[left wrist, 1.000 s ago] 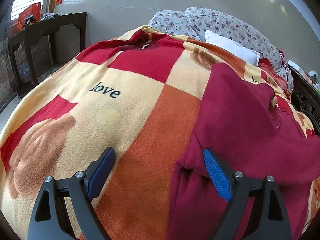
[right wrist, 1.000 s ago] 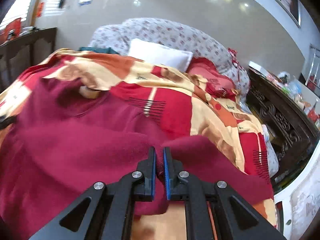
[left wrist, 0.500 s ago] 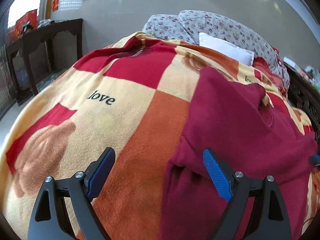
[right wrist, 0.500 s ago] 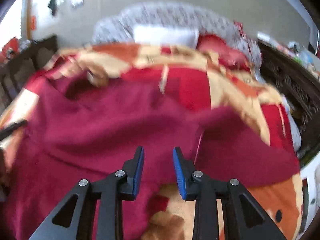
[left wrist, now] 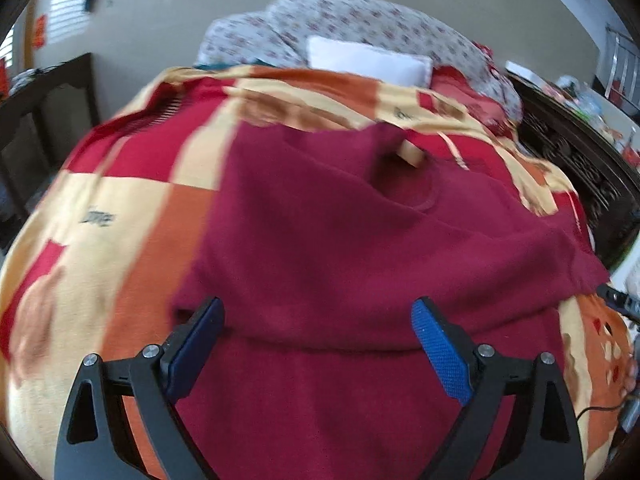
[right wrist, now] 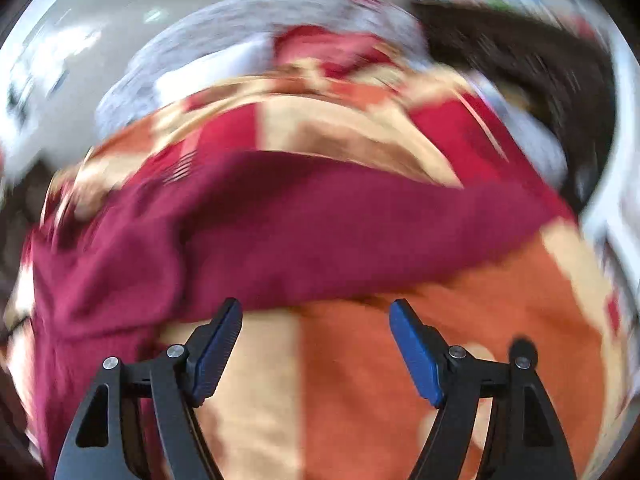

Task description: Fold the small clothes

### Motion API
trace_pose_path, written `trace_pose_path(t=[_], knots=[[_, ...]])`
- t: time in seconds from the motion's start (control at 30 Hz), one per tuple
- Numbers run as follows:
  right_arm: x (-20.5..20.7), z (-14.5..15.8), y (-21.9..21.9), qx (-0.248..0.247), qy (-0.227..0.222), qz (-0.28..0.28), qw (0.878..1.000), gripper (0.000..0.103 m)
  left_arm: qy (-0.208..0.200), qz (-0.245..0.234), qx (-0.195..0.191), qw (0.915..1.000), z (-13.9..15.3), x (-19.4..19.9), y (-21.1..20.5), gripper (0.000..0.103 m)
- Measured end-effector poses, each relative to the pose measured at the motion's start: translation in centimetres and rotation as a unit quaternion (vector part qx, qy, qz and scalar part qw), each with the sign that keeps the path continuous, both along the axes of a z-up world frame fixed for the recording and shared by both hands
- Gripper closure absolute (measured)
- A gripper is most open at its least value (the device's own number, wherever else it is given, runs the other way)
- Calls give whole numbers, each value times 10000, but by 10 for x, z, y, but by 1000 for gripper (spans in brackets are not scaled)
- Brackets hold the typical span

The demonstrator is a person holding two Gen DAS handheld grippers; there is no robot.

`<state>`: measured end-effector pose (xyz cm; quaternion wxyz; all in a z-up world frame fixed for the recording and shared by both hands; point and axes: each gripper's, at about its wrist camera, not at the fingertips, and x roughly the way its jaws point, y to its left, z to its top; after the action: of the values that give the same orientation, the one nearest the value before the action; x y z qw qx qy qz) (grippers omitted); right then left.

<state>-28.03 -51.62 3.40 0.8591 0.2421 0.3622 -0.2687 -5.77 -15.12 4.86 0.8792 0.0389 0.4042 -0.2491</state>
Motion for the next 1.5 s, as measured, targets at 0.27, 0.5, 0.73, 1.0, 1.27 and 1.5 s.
trace_pose_path(t=[0.27,0.5,0.73,1.0,1.27,1.5], knots=[[-38,-58,-93,1721,-1418,-1430,9643,22,431,-132,494,9978,-40,15,-51,9],[-34,-50,-118,1863,-2732,-1550,9309,96,302,-80,324,9990,-25,8,-27,9],[-37,83,-27,325,-3026,81,9525,96,221,552,3,9982,-6,28,36,9],[110,94,172,-556,-1620,2850,9431,95,349,937,-708,9925,0,39,81,9],[174,-16,243,-153,-178,3466,9377,55,558,672,-866,9924,-11,42,78,9],[132,23,217,-194,-649,3215,9445,31,573,397,-848,9940,-13,37,59,9]])
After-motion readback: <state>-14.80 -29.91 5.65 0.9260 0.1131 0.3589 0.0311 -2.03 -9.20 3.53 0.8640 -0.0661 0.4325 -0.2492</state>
